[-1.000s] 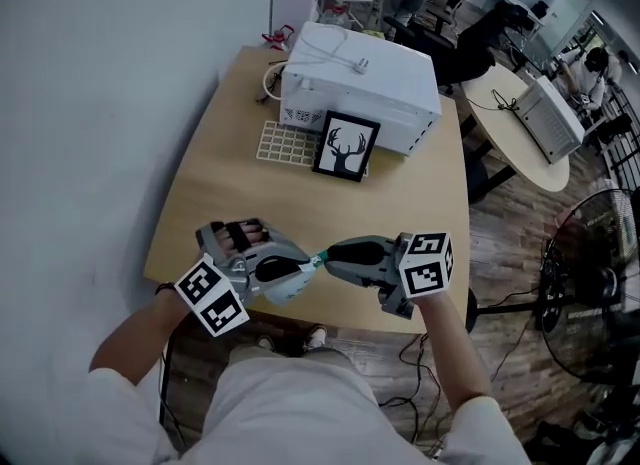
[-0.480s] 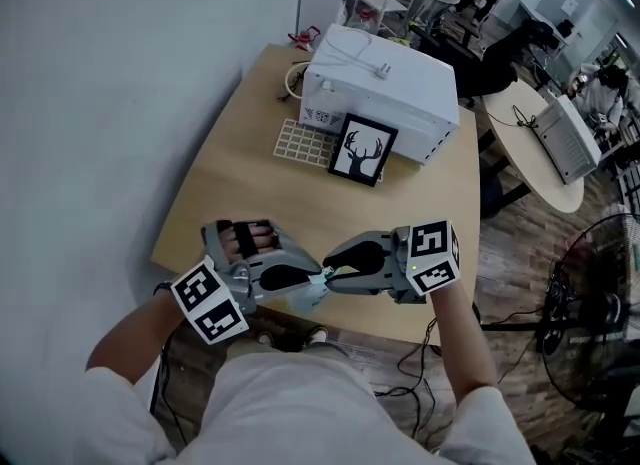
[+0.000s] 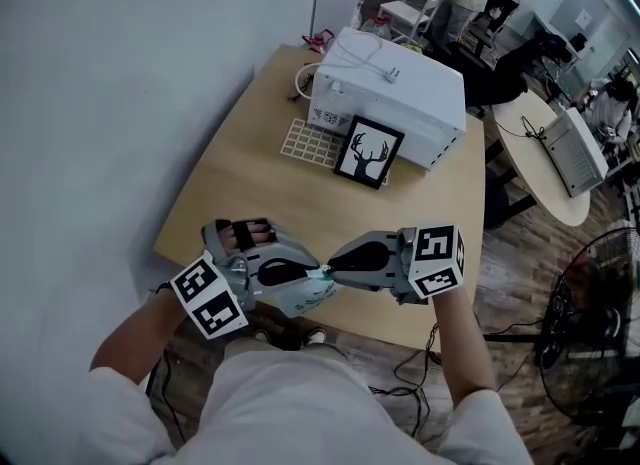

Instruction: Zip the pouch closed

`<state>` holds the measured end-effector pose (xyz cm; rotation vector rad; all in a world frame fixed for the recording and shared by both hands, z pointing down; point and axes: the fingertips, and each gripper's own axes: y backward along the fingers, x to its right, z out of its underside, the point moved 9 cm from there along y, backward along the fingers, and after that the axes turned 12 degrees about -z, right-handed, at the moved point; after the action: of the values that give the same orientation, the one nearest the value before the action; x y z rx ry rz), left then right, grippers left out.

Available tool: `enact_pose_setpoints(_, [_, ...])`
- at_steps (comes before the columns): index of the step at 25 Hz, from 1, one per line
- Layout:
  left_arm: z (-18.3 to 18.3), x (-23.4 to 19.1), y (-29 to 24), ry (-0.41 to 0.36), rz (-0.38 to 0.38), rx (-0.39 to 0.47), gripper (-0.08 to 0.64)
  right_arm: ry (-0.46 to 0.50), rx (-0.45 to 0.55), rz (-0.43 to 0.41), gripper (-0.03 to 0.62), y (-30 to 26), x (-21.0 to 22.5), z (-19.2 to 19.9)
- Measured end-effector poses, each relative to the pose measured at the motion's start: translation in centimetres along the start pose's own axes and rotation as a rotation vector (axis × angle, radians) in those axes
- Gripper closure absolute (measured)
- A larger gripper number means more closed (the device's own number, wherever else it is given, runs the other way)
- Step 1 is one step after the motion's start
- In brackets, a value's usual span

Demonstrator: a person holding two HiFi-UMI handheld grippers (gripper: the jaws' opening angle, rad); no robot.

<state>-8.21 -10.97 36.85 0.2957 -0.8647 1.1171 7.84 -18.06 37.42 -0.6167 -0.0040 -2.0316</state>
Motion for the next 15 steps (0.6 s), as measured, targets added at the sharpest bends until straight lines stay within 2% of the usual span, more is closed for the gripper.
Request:
enact_pose_setpoints(4, [0.0,0.3,-0.1,0.068,-0.046,0.001,0.531,0.003,0.031,0.031,0.551,0.2,-0.4,0.3])
enact_pose_setpoints(8, [-0.1,1.2,-0.5,0.116,-0.079,0.002,0.531,0.014,0.014,0.074,0.551,0.5,-1.0,1.0])
enact_pose_setpoints(15, [-0.7,2.4,-1.6,0.104,-0.068,-0.01,0.534,0.01,-0.019,0.131,0.551,1.1,-2.0,2.5])
